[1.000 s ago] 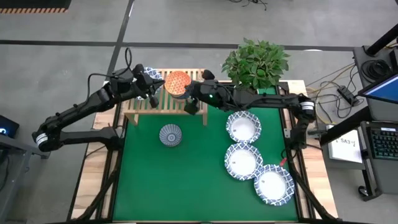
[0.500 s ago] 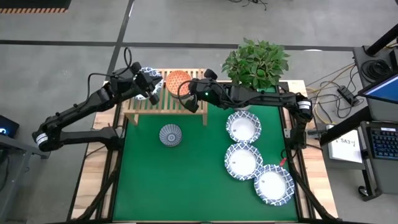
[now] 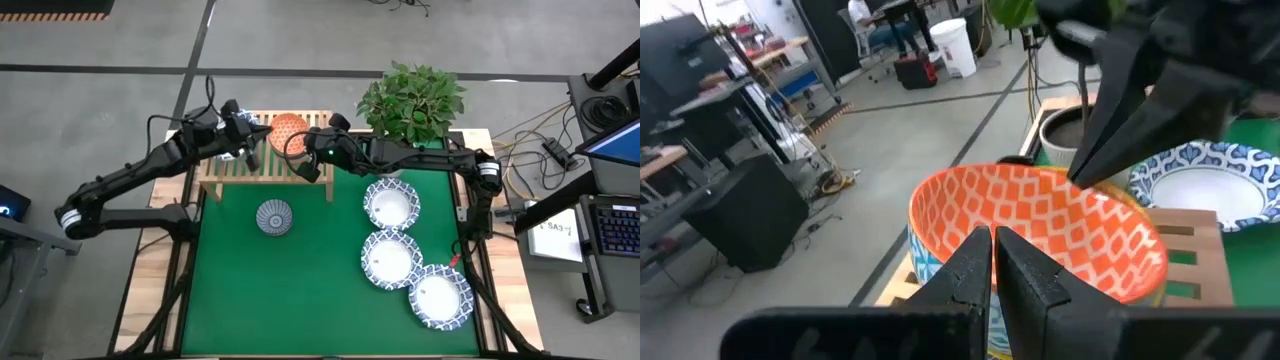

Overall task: Place and stack bowls onto a shelf
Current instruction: Stack the orange bowl on top of the yellow bowl on the shelf

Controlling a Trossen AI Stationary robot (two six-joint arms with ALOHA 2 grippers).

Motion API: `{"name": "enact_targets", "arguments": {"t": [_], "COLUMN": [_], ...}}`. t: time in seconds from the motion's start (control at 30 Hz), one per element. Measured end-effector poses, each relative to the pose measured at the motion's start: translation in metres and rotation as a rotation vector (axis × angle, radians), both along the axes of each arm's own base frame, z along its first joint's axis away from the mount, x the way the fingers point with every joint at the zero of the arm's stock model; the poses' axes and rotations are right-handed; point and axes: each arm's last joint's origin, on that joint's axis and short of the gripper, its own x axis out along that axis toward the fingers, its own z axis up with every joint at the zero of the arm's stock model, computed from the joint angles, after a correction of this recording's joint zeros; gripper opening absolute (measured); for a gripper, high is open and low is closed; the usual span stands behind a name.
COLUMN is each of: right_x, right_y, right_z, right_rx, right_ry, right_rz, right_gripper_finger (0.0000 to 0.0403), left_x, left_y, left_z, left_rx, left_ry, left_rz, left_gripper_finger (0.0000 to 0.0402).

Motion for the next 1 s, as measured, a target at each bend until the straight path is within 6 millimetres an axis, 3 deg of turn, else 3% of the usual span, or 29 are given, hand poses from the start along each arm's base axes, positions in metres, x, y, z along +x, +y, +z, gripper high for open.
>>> {"name": "enact_targets", "arguments": {"t": [0.43,0.7,1.0], "right_x": [0.001,0.001,-0.001], "right_y": [0.005,0.005,-0.020], "right_z": [0.001,0.019,0.038], "right_rx": [-0.031,-0.042,-0.105], "right_ry": [0.015,-0.034,-0.144], "right_rz": [0.027,0.029,-0.016], "right_gripper_finger": [0.0009,0.0009,0.0009], "left_x": [0.010,0.006,0.002], "left_y": [0.007,0.005,0.008], "left_z": [-0.011,-0.004,0.004], "left_rx": [-0.099,-0.076,-0.010], "left_ry": [0.014,-0.001,0.015], "left_rz": [0.028,0.028,0.134], "left_gripper_finger": [0.0001,0.0001,0.0001]}}
